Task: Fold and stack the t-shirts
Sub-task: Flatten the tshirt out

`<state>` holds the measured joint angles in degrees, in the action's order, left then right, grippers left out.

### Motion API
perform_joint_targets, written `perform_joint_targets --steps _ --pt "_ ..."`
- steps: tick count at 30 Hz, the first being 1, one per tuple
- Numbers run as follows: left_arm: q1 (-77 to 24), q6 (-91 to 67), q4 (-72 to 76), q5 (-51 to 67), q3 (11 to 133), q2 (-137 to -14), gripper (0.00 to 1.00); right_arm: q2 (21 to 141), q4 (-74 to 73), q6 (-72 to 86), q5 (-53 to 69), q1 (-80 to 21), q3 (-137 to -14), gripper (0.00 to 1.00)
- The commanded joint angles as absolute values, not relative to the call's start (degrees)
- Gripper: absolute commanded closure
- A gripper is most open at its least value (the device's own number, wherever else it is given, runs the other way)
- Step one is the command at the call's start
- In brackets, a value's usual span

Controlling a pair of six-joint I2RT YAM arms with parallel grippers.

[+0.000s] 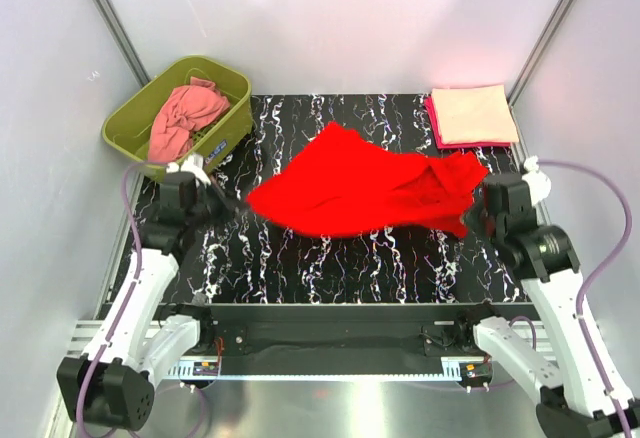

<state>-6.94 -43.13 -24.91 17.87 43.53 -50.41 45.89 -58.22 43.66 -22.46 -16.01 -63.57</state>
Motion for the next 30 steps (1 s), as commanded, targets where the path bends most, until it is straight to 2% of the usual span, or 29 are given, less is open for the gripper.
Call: perform_joint_targets --steps 1,7,13,16,18,21,26,30 --pt "-6.9 -39.1 -27.8 14.3 42.3 -45.7 1.0 40.0 -61.8 53.8 -16.6 -16.0 -61.5 1.0" --pt "-6.9 -39.0 -29.4 10.6 41.5 -43.2 1.0 38.7 -62.8 54.8 -17.8 -16.0 -61.3 1.0" --pt "-6.9 -37.5 -35.1 8.3 58.3 -43.7 1.0 46.6 -64.1 49.1 -16.2 -16.0 -77.9 1.0" --pt "-6.9 -36.6 -39.3 6.9 66.6 -43.2 1.0 55.9 -72.0 45.4 -16.8 -15.9 -89.7 1.0" --pt "-6.9 -36.4 -40.8 6.8 70.9 -42.8 1.0 60.9 -83.7 47.1 -19.6 -15.9 -97.5 1.0" --pt "-6.9 -36.2 -42.9 7.3 73.5 -42.8 1.0 67.2 -93.1 49.1 -22.3 -15.9 -100.7 1.0" --pt "-6.9 -35.9 -45.9 10.2 71.5 -42.8 1.0 62.6 -89.2 51.0 -12.9 -15.9 -96.7 1.0" --pt "-6.9 -33.9 -49.4 7.4 75.1 -41.1 1.0 60.1 -91.9 52.5 -12.6 -15.9 -103.9 1.0"
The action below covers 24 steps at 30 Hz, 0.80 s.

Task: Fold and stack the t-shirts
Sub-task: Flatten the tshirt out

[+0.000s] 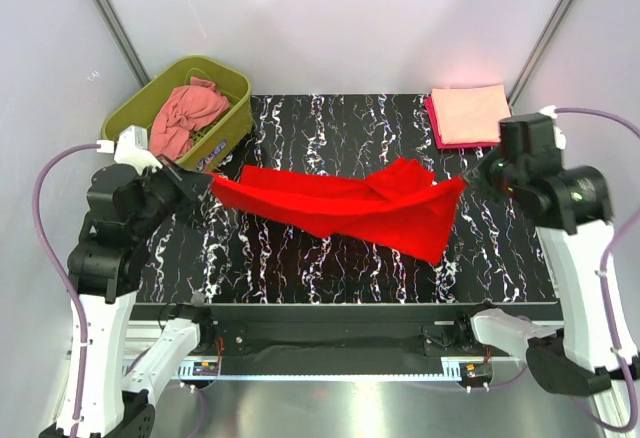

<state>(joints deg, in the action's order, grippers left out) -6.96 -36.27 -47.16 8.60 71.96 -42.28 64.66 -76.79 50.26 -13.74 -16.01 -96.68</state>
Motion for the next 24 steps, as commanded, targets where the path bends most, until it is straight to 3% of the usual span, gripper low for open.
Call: perform_joint_targets --steps 1,9,14,20,24 --pt "-6.9 -33.7 -50.4 6.9 76.5 -41.0 1.0 59.9 -92.4 52.3 -11.8 -15.9 -105.6 1.0" --pt "-6.9 -36.3 -46.6 11.3 87.3 -47.2 1.0 62.4 -81.6 48.4 -10.2 -15.9 -113.4 1.0" --pt "-6.9 -38.1 -32.0 9.1 89.4 -56.9 1.0 73.8 -61.5 40.4 -16.5 -15.9 -118.0 1.0" --pt "-6.6 -41.5 -17.9 3.8 103.5 -76.1 1.0 95.2 -43.9 26.0 -24.8 -15.7 -143.3 1.0" --pt "-6.1 -47.0 -13.2 6.4 116.9 -88.7 1.0 106.3 -35.9 22.4 -22.5 -13.3 -158.1 1.0"
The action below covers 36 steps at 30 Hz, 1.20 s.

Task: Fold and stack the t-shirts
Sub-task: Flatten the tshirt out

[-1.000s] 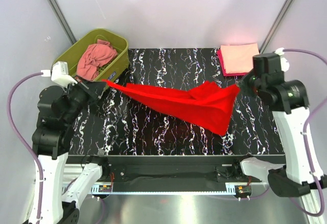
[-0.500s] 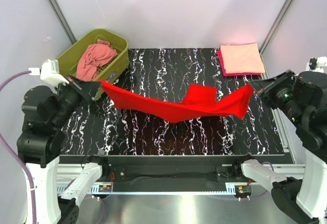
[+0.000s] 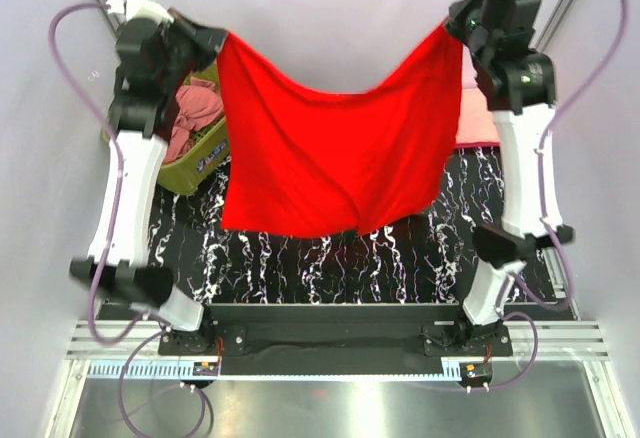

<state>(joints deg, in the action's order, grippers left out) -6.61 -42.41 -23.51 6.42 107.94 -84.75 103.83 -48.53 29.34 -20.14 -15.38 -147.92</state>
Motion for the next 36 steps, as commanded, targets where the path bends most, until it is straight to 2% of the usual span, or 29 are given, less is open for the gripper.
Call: perform_joint_targets --steps 1,4,6,7,9,10,13,15,16,17,20,22,29,36 --pt "-6.1 -47.3 -13.3 7.2 124.3 -93.0 1.0 108.7 -34.7 23.1 -21.6 -12.4 -159.9 1.0" --pt "-6.1 -46.7 -14.1 10.1 137.2 -97.8 1.0 106.5 -30.6 26.0 -18.3 -10.3 -158.6 1.0" --pt "-6.1 -45.0 -15.0 10.2 139.8 -97.5 1.0 103.0 -28.7 26.0 -15.3 -10.3 -153.7 1.0" --pt "-6.1 -44.6 -14.7 10.0 137.4 -94.6 1.0 99.4 -27.5 25.9 -14.5 -10.3 -152.1 1.0" --pt "-6.1 -43.9 -10.2 9.8 129.8 -89.6 1.0 95.9 -27.9 25.1 -12.8 -10.3 -148.4 1.0" --pt "-6.1 -44.1 -8.4 9.6 120.0 -83.7 1.0 92.6 -29.7 24.9 -12.7 -10.3 -146.9 1.0" --pt "-6.2 -43.9 -5.4 9.0 102.2 -73.7 1.0 84.2 -35.0 25.3 -15.7 -10.2 -135.7 1.0" --pt "-6.3 -43.5 -2.7 9.0 92.9 -69.1 1.0 78.5 -36.3 27.7 -17.2 -10.3 -120.9 1.0" --pt "-6.3 -43.7 -1.4 9.8 83.6 -64.8 1.0 72.7 -35.9 28.3 -16.6 -10.3 -115.4 1.0" --pt "-6.4 -44.0 -0.8 10.5 79.5 -62.9 1.0 70.0 -35.7 29.6 -16.5 -10.3 -105.2 1.0" --pt "-6.7 -44.9 -2.5 12.6 66.2 -56.3 1.0 62.5 -39.4 34.9 -17.7 -10.3 -90.8 1.0" --pt "-6.8 -45.4 -4.9 12.8 57.4 -50.4 1.0 59.8 -43.8 37.1 -16.2 -10.4 -85.6 1.0" --pt "-6.9 -38.1 -22.9 10.5 46.9 -41.5 1.0 57.4 -58.4 45.3 -17.8 -10.3 -70.2 1.0" --pt "-6.9 -38.6 -24.3 13.3 32.5 -40.7 1.0 55.2 -62.8 51.1 -16.6 -10.3 -59.4 1.0"
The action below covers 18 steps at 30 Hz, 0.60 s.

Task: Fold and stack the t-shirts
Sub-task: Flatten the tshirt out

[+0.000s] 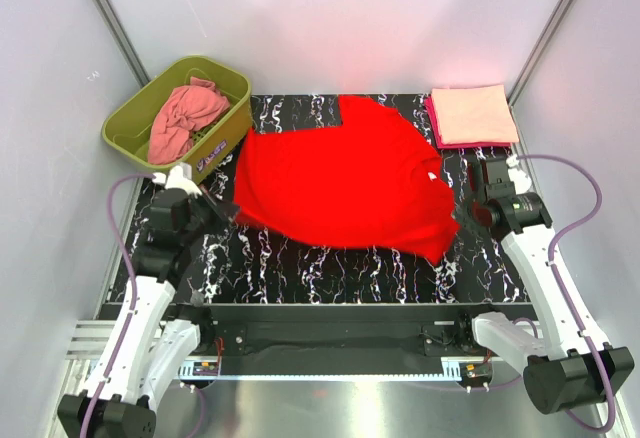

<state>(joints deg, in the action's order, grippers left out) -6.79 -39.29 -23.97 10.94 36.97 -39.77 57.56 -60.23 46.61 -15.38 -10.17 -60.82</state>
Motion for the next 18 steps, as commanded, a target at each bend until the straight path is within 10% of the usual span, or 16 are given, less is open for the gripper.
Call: perform_joint_targets --steps 1,18 --pt "-6.9 -38.8 -23.9 14.2 31.6 -41.1 1.0 54.9 -63.0 52.3 -17.1 -10.3 -58.7 1.0" --pt "-7.7 -44.0 -27.5 6.4 26.9 -41.1 1.0 54.3 -62.0 54.4 -20.2 -10.3 -52.0 1.0"
